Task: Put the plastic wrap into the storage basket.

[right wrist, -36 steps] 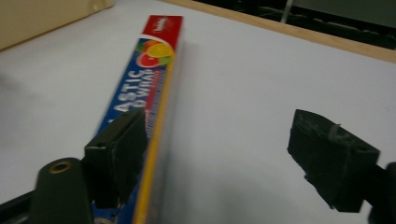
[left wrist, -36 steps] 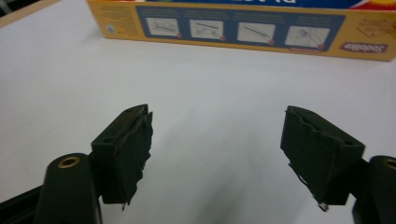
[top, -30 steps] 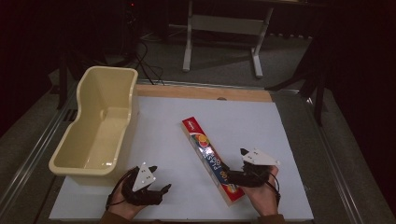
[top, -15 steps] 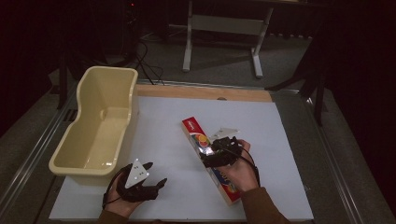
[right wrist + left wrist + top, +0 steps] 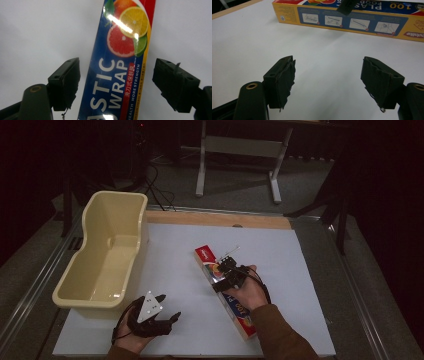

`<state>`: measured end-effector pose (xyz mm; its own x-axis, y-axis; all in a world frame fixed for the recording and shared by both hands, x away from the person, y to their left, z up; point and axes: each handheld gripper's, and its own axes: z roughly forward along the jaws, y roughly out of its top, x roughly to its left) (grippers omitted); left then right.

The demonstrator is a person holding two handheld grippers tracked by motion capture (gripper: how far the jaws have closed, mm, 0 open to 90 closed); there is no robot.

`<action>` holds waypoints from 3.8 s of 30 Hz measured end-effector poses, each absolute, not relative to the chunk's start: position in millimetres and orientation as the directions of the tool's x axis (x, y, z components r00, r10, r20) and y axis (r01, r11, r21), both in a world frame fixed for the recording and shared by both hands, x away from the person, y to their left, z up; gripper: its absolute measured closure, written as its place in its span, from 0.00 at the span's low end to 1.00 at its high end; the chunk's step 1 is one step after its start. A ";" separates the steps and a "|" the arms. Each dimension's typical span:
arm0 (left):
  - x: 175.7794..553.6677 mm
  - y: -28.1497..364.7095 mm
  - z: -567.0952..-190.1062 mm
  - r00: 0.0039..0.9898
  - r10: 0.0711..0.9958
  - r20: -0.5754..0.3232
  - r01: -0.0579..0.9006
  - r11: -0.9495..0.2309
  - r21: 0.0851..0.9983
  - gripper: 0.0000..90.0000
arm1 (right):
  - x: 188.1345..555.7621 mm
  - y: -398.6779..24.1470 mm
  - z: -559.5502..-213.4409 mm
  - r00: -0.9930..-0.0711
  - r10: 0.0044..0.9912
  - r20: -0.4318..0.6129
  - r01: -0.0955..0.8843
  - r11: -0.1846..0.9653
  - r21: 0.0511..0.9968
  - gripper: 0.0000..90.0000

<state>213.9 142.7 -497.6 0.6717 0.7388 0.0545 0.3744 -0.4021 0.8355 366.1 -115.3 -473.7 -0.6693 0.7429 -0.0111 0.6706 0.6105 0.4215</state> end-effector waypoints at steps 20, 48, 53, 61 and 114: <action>215.0 141.6 -498.1 0.675 0.737 0.034 0.388 -0.394 0.834 0.31 | 384.5 -100.4 -493.2 -0.636 0.771 0.021 0.758 0.620 0.204 0.35; 216.6 142.9 -498.6 0.666 0.745 0.028 0.399 -0.389 0.831 0.33 | 400.3 -109.5 -467.3 -0.497 0.822 0.278 0.867 0.484 0.119 0.46; 216.0 142.4 -498.4 0.656 0.754 0.035 0.393 -0.381 0.837 0.31 | 400.3 -110.8 -453.7 -0.480 0.802 0.355 0.876 0.456 0.154 0.46; 215.6 145.1 -497.1 0.650 0.759 0.036 0.387 -0.372 0.844 0.31 | 400.7 -98.3 -428.7 -0.464 0.734 0.495 0.885 0.410 0.222 0.46; 217.4 149.8 -499.4 0.627 0.778 0.024 0.403 -0.351 0.845 0.29 | 445.6 -37.5 -325.8 -0.387 0.463 0.797 0.920 0.135 0.368 0.46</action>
<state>217.4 149.8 -499.4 0.6273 0.7784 0.0243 0.4032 -0.3514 0.8449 445.6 -37.5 -325.8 -0.3868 0.4631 0.7974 0.9200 0.1355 0.3676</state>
